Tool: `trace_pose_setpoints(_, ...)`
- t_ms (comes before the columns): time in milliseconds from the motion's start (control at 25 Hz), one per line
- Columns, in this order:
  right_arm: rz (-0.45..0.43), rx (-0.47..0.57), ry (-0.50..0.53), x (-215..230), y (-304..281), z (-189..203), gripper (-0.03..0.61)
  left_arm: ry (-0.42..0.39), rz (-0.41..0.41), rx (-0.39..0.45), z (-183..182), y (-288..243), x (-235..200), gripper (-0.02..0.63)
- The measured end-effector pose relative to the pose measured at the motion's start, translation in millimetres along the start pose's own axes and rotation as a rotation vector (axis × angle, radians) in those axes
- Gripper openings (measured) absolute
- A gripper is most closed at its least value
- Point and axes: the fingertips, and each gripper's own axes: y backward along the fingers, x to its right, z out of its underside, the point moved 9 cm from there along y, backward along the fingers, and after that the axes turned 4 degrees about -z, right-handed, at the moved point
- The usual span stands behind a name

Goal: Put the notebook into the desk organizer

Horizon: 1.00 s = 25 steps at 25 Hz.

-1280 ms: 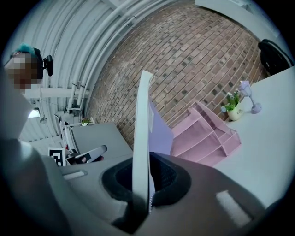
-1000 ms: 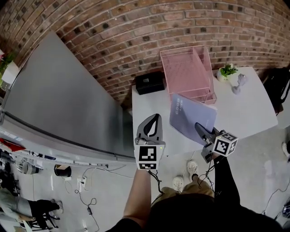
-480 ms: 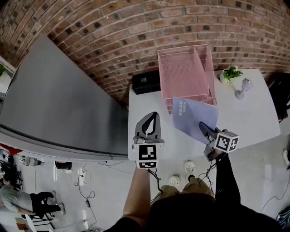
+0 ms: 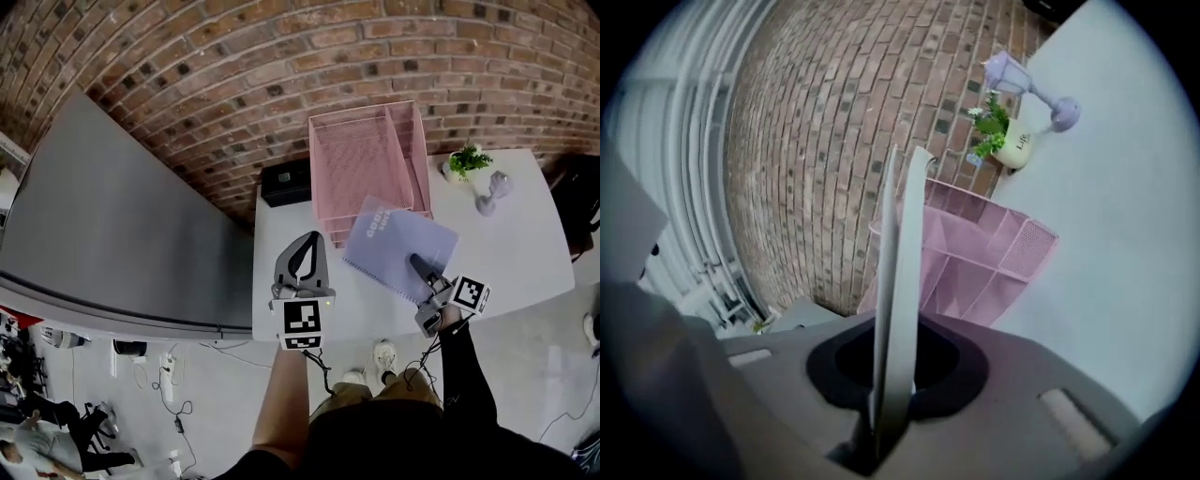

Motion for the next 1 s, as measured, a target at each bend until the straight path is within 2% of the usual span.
trace_pose_setpoints(320, -0.131, 0.176, -0.322, 3, -2, 17, 0.031, -0.018, 0.011, 0.012, -7, -10, 10, 0.008)
trace_pose_setpoints(560, -0.169, 0.362, -0.465, 11, -8, 43, 0.031, -0.022, 0.052, 0.051, -8, -20, -1, 0.008)
trace_pose_setpoints(640, -0.146, 0.443, -0.498, 12, -13, 52, 0.031, -0.024, 0.076, 0.061, -7, -24, -8, 0.008)
trace_pose_setpoints(720, -0.078, 0.511, -0.500, 12, -17, 62, 0.031, -0.025, 0.100, 0.068, -7, -27, -17, 0.008)
trace_pose_setpoints(840, 0.029, 0.583, -0.469, 11, -27, 72, 0.031, -0.028, 0.123, 0.080, -7, -29, -35, 0.008)
trace_pose_setpoints(1000, 0.108, 0.658, -0.428, 6, -43, 82, 0.031, -0.024, 0.133, 0.091, -3, -31, -60, 0.008)
